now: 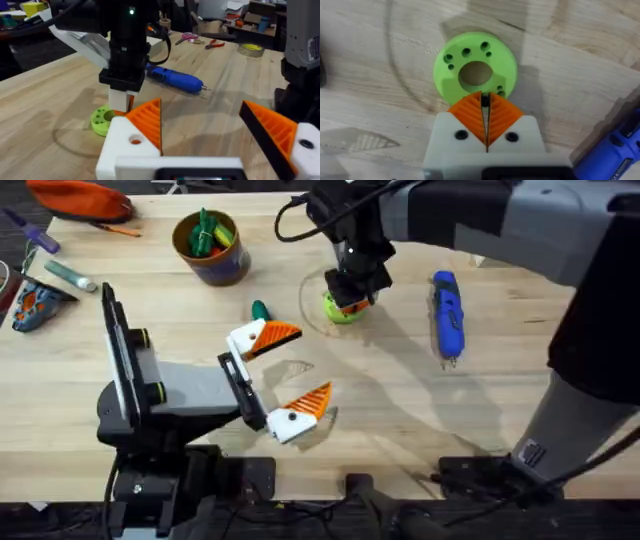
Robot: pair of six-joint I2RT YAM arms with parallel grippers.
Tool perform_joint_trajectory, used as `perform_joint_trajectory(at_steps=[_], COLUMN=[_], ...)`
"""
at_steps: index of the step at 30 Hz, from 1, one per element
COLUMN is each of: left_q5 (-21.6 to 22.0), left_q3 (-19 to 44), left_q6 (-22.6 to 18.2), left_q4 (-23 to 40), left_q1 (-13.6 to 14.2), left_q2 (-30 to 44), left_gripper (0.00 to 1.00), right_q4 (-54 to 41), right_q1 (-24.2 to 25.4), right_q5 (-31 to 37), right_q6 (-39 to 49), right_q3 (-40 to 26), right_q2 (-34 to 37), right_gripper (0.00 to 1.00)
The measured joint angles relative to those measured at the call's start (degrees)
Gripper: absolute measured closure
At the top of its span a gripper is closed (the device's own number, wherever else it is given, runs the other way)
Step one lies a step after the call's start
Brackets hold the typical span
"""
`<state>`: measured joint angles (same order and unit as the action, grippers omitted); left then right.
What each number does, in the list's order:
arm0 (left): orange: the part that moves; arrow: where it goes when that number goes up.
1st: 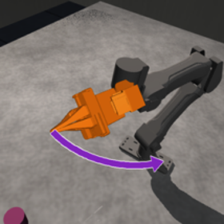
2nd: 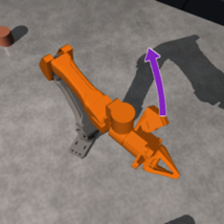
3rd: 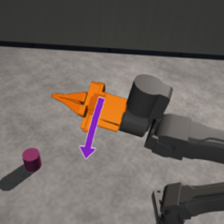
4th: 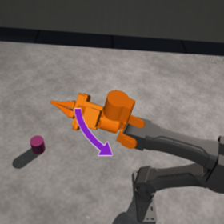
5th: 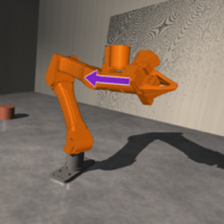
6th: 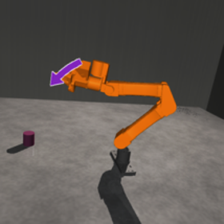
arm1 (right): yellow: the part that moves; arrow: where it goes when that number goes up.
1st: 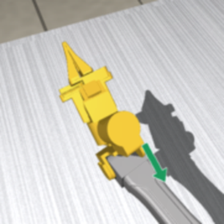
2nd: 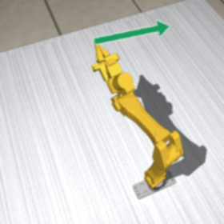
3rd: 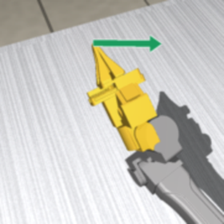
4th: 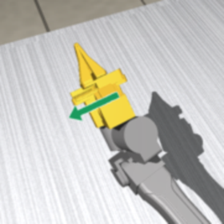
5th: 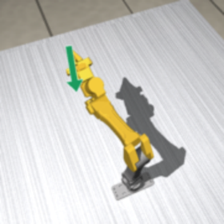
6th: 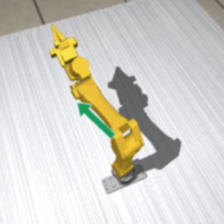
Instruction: Pick up the gripper from the table and insert it into the empty holder that is missing its gripper. Then pick up a screw, insert it into the mounting hole, and use the screwdriver to tighten it. Finally, clean up the table by picking up the vegetable and placing it into the bucket.
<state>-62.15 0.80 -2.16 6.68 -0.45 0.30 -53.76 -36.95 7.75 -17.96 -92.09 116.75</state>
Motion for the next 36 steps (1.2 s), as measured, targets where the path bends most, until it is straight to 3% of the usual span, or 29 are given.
perform_joint_trajectory(at_steps=[22, 36], left_q5=[0.0, -0.01], left_q3=[0.0, 0.0], left_q6=[0.0, -0.01], left_q4=[0.0, 0.0], left_q1=[0.0, 0.0], left_q2=[0.02, 0.02], left_gripper=[0.015, 0.016], right_q4=[-0.26, -1.2], right_q1=[0.0, 0.0], right_q5=[0.17, 0.39], right_q6=[0.0, 0.22], right_q3=[0.0, -0.66], right_q2=[-0.15, -8.5], right_gripper=[0.995, 0.995])
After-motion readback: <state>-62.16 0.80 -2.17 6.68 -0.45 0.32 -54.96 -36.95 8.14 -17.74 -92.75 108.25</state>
